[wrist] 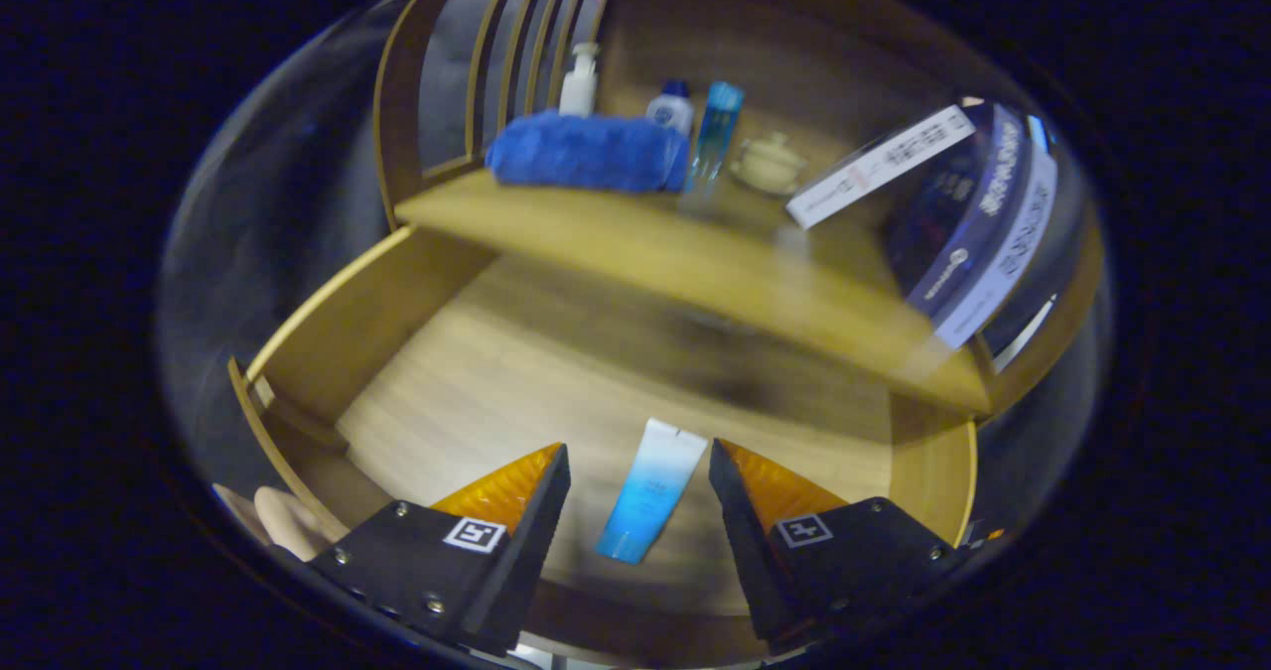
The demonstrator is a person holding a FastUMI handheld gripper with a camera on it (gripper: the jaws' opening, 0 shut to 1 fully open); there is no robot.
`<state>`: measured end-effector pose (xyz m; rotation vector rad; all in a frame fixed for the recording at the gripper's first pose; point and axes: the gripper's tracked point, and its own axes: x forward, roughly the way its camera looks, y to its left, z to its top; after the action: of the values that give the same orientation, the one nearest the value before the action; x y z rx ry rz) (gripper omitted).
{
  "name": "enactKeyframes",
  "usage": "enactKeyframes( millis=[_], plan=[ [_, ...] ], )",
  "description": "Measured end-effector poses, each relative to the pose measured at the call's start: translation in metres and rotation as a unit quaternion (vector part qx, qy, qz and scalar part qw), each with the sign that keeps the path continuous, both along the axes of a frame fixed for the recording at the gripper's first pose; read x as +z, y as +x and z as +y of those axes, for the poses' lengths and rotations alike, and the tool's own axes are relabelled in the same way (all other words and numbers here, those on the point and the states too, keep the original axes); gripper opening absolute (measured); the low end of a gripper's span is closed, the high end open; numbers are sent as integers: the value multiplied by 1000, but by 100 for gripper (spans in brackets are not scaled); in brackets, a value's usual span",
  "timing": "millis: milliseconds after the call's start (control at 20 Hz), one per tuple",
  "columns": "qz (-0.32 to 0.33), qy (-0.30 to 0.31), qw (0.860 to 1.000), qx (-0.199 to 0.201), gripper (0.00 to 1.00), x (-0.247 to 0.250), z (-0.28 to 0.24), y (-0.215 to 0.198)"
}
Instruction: Pull open the drawer, take out the items inside it, and place them on the countertop above the cabinet.
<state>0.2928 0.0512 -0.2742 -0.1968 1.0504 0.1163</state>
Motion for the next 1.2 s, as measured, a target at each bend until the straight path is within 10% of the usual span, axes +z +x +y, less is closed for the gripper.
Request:
enactKeyframes(
  millis=[800, 950, 1200],
  plan=[
    [178, 12, 982, -63, 82, -54, -11, -20],
    [165, 20, 984, -61, 46, -59, -18, -10],
    [145, 13, 988, -42, 39, -49, -16, -8]
  ],
)
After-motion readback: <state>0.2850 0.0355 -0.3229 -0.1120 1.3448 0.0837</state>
